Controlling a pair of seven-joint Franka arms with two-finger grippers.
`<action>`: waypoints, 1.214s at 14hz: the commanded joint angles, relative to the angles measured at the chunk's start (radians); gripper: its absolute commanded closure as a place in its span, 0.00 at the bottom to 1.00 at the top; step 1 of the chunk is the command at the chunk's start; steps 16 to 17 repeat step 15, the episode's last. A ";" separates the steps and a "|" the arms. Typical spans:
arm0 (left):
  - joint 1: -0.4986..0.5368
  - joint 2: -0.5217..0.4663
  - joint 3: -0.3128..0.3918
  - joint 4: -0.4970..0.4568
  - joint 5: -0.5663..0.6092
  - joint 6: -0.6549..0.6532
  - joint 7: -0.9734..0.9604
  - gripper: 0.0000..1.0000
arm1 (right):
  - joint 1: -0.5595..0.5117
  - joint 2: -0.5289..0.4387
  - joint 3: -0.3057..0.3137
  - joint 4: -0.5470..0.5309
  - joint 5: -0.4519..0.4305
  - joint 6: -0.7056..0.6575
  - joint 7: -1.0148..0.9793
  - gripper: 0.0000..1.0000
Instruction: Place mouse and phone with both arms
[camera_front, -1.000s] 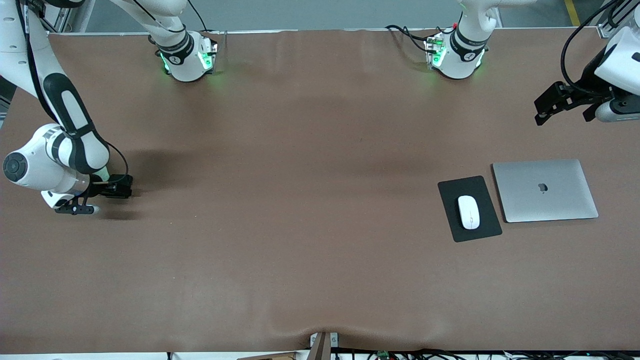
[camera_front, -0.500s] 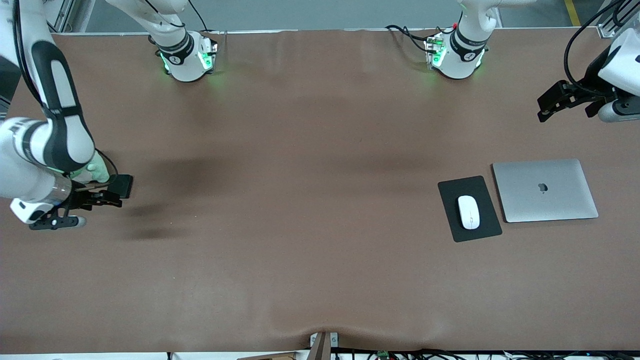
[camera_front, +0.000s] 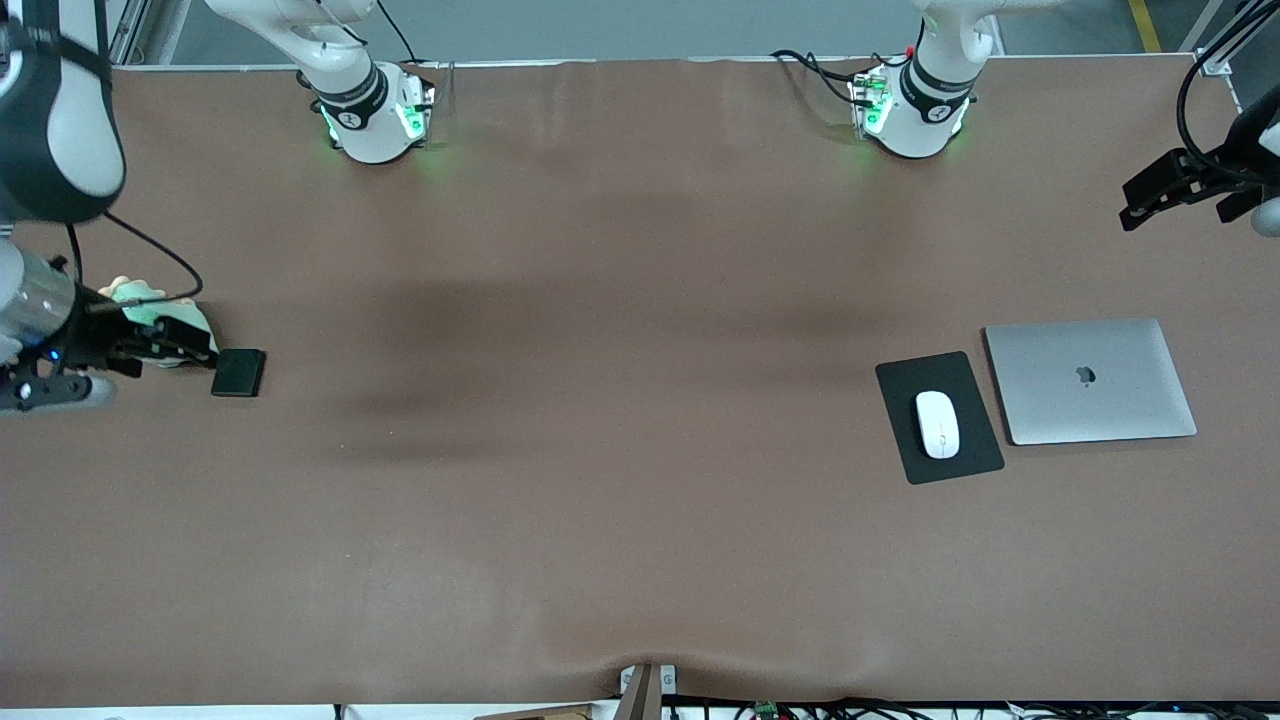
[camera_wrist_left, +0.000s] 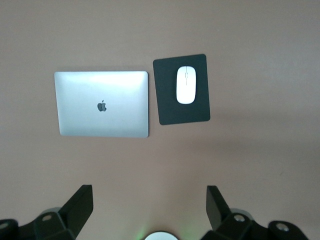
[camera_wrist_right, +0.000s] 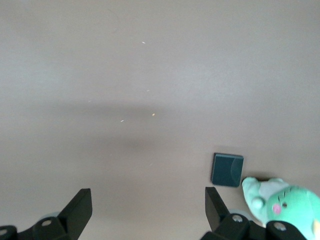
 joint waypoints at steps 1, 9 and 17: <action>0.002 -0.015 -0.001 0.010 -0.012 -0.057 0.025 0.00 | 0.022 -0.089 -0.020 0.005 -0.005 -0.120 0.078 0.00; 0.001 -0.001 -0.001 0.063 -0.004 -0.059 0.015 0.00 | 0.066 -0.157 -0.101 0.063 -0.005 -0.305 0.143 0.00; -0.002 -0.005 -0.008 0.063 -0.018 -0.059 0.006 0.00 | 0.060 -0.161 -0.080 0.077 -0.044 -0.307 0.141 0.00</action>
